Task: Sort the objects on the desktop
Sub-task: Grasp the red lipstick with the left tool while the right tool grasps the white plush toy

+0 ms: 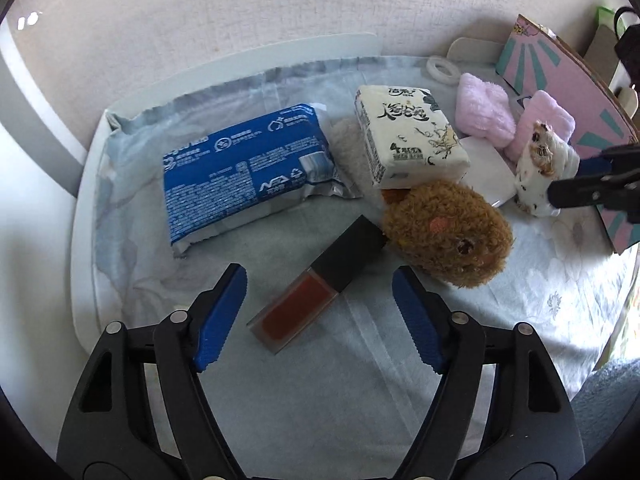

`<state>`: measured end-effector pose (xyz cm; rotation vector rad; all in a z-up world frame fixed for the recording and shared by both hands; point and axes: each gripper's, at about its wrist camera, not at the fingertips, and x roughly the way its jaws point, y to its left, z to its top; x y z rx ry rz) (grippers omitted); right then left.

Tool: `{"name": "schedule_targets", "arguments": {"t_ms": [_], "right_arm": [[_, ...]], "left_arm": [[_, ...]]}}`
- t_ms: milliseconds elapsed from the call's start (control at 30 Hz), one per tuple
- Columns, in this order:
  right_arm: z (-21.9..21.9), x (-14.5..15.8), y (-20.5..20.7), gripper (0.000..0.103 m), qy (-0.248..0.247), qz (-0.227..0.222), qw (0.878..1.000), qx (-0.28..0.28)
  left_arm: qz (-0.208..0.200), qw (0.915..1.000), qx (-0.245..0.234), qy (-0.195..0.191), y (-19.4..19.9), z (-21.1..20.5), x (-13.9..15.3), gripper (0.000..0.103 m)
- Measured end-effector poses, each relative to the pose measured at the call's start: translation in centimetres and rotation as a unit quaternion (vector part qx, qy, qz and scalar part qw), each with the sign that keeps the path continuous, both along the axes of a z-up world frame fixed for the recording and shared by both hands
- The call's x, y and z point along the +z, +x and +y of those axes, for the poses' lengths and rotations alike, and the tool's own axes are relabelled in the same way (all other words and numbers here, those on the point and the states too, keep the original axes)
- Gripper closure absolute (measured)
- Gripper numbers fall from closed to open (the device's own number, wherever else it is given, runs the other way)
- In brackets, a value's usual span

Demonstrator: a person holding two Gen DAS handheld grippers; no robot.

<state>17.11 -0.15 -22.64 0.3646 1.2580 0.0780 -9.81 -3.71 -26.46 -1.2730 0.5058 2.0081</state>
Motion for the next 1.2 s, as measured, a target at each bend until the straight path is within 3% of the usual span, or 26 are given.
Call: {"name": "schedule_targets", "arguments": {"t_ms": [133,200,267,600,833,1200], "right_arm": [[-0.1,-0.3,0.3,0.074,-0.003,-0.003,1.0,-0.007],[-0.3,-0.3,0.3,0.078,0.0,-0.006,1.0,-0.012],[-0.3,-0.1,0.2,0.081,0.002,-0.008,1.0,-0.014],[0.7,2.3,-1.1,0.082,-0.004,-0.034,0.999,-0.01],[0.9,4.3,-1.9,0.081,-0.004,-0.05,0.999,-0.009],[0.3,9.2,-3.9,0.081,-0.008,-0.101,0.995,-0.018]], "left_arm": [[-0.015,0.9999,-0.006,-0.001,-0.6,0.3,-0.6,0.053],[-0.018,0.9998,-0.003,0.003,-0.6,0.2,-0.5,0.072],[-0.03,0.9995,-0.002,0.009,-0.8,0.0,-0.4,0.082],[-0.052,0.9983,0.021,-0.016,-0.2,-1.1,1.4,0.085],[-0.071,0.9964,0.047,-0.004,1.0,-2.1,3.1,0.085],[-0.076,0.9965,-0.031,0.017,3.7,-0.6,8.3,0.085]]}}
